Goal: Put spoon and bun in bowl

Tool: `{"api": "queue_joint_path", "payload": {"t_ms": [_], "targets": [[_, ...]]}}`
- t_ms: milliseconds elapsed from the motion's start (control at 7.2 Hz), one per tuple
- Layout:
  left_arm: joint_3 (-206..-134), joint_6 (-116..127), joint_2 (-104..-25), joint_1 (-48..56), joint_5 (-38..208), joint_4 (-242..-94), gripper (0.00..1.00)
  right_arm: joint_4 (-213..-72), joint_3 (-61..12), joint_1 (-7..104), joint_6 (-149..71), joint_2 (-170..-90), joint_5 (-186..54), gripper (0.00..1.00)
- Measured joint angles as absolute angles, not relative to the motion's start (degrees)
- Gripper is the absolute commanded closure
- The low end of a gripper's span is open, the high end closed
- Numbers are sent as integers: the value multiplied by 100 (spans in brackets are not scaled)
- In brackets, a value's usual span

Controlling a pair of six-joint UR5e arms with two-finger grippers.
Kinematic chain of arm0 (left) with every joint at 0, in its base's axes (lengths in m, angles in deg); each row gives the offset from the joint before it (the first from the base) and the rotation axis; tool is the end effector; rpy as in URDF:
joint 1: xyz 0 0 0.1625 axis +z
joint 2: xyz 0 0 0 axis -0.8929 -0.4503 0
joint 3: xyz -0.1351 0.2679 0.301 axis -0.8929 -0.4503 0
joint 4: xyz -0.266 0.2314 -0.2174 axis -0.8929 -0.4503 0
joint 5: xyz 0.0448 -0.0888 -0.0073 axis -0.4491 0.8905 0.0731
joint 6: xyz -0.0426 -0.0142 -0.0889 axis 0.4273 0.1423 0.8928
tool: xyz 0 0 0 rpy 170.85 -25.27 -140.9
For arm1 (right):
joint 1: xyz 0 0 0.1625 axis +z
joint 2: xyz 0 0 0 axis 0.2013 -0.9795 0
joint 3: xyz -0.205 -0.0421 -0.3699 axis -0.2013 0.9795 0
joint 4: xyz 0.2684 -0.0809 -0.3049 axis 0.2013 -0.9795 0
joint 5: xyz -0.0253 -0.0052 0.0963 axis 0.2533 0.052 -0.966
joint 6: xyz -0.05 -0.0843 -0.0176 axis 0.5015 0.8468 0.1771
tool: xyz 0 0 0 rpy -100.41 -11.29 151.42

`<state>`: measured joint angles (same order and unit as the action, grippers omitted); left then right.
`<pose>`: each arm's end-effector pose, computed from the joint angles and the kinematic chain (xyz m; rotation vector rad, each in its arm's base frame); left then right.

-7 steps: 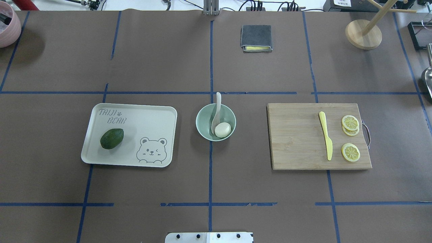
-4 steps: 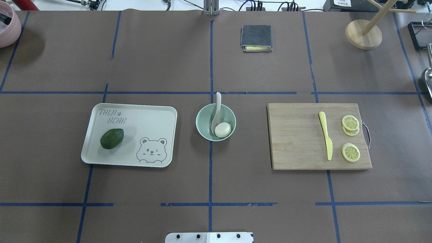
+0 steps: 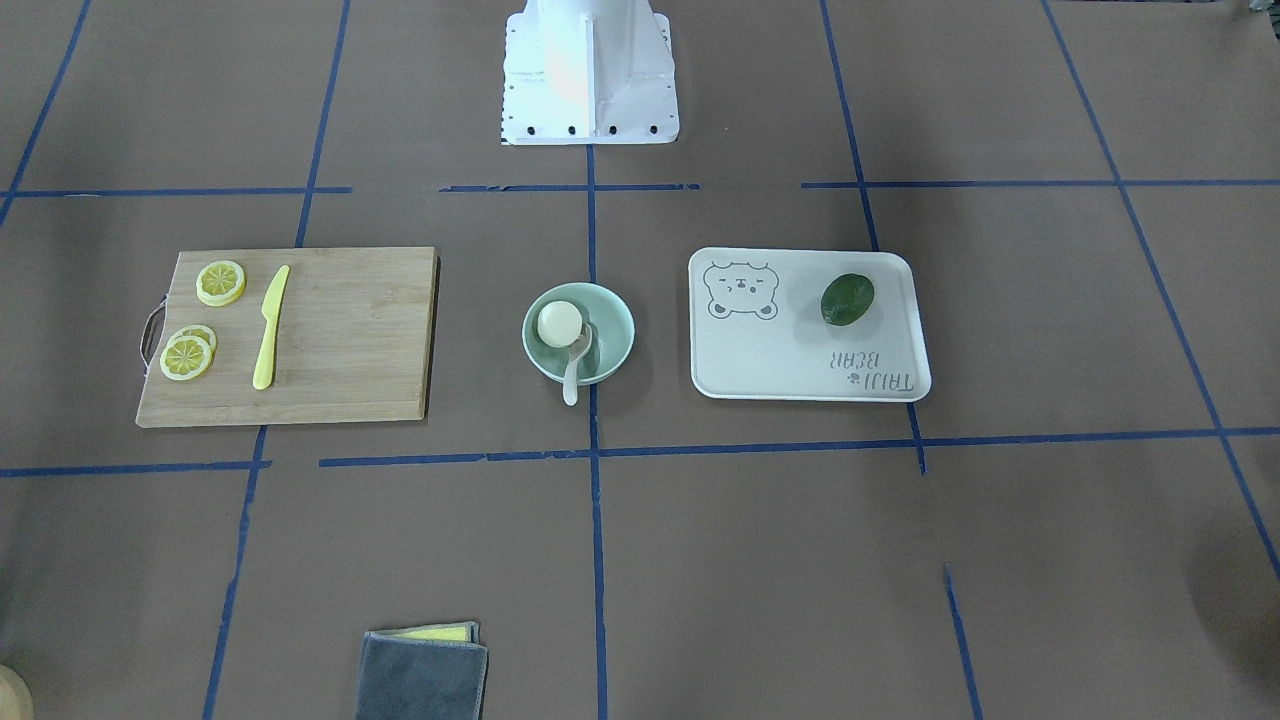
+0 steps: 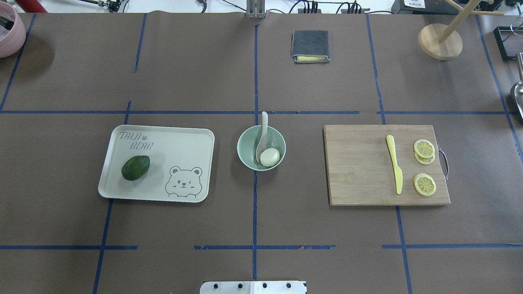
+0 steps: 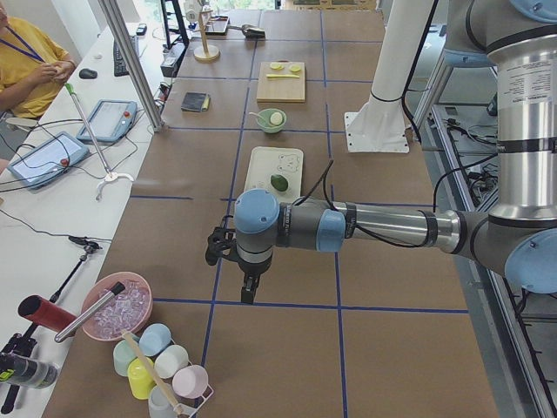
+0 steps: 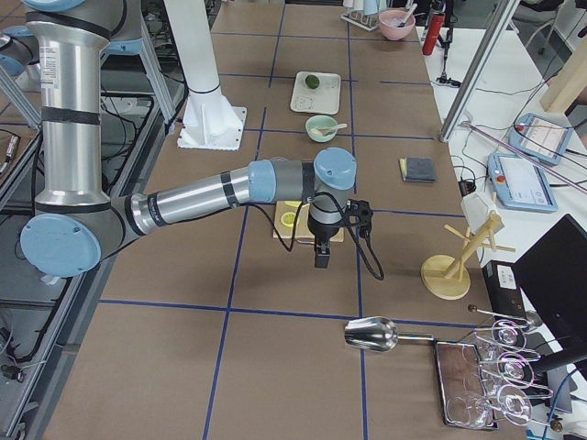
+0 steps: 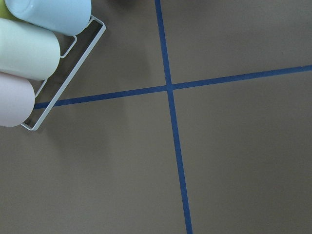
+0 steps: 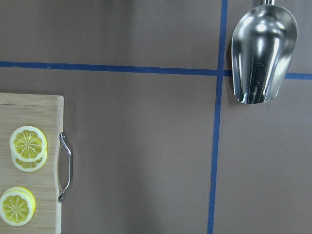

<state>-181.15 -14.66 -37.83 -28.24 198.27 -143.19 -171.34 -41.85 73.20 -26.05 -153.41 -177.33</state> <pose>-0.0746 -0.4433 0.6072 0.1519 0.7727 0.1076 0.0226 -0.4588 0.5375 -0.0242 -0.7699 -0.0414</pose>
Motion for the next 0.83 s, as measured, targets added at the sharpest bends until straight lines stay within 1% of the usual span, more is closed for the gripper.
{"api": "queue_joint_path", "payload": {"t_ms": [833], "targets": [[-17845, -1467, -3779, -2697, 19877, -14480, 0, -17016, -4178, 7325, -2637, -15346, -17876, 0]]}}
